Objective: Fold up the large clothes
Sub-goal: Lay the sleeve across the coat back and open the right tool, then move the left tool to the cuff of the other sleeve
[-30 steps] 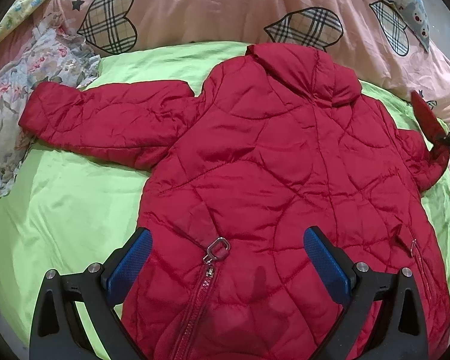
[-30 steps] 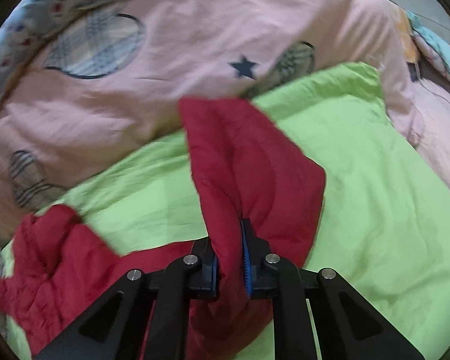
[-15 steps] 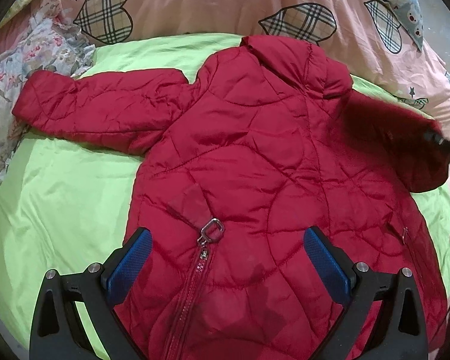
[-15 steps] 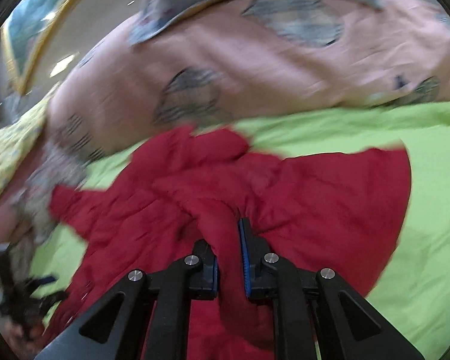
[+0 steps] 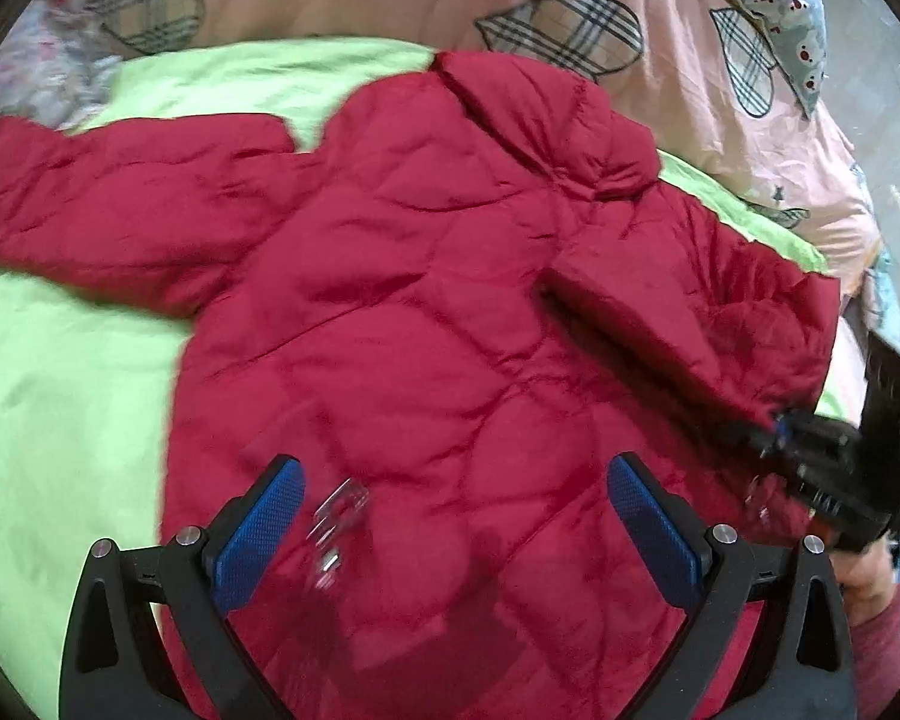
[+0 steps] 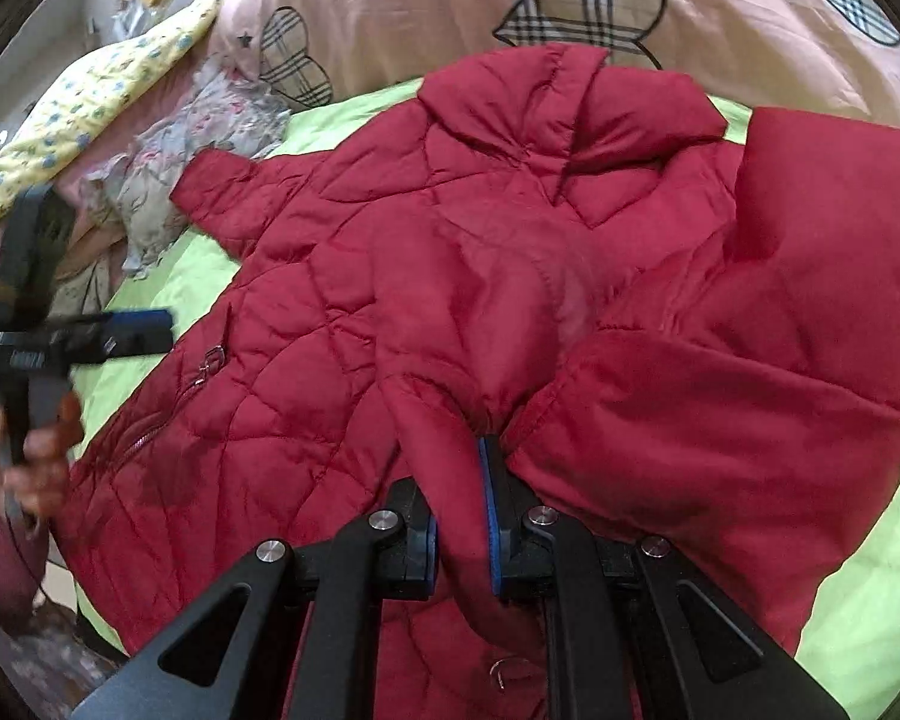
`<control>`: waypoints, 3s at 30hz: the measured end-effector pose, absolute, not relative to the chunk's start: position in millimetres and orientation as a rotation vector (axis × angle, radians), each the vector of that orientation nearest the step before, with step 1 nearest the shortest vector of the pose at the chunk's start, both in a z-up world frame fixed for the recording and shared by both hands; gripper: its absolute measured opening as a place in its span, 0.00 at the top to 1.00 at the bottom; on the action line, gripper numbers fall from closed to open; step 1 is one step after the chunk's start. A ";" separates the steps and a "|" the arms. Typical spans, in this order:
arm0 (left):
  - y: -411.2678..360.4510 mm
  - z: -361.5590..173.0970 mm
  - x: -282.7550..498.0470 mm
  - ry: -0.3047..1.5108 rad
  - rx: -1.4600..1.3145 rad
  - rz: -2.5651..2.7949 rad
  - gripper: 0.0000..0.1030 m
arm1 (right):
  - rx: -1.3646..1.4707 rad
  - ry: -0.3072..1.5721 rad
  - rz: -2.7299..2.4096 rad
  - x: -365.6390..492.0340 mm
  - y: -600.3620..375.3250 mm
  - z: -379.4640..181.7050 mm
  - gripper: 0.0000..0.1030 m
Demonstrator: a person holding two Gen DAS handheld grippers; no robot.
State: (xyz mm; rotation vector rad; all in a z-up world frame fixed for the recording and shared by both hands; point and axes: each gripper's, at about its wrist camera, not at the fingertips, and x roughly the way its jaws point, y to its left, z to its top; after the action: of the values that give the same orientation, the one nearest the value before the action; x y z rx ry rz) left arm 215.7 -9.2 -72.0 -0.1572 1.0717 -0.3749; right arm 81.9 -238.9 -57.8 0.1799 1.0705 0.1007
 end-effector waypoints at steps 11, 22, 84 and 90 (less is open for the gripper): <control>-84.7 -137.7 352.1 1.288 -0.375 -0.638 0.09 | 0.160 1.052 0.121 79.8 -245.8 -58.4 0.89; -92.1 -128.7 339.7 1.142 -0.317 -0.669 0.85 | 0.212 1.024 0.082 78.3 -255.0 -52.5 0.84; -39.1 -139.7 286.4 0.937 -0.036 -0.288 0.52 | 0.175 1.043 -0.371 133.6 -314.5 -99.2 0.39; -7.3 -121.9 267.3 0.923 -0.151 -0.308 0.46 | 0.203 0.996 -0.352 120.3 -303.5 -75.8 0.38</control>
State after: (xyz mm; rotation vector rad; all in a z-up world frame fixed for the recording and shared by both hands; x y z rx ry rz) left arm 267.3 -7.3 -121.9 -0.1506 0.9225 -0.3079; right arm 120.3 -303.5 -75.8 0.2030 0.9962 -0.3525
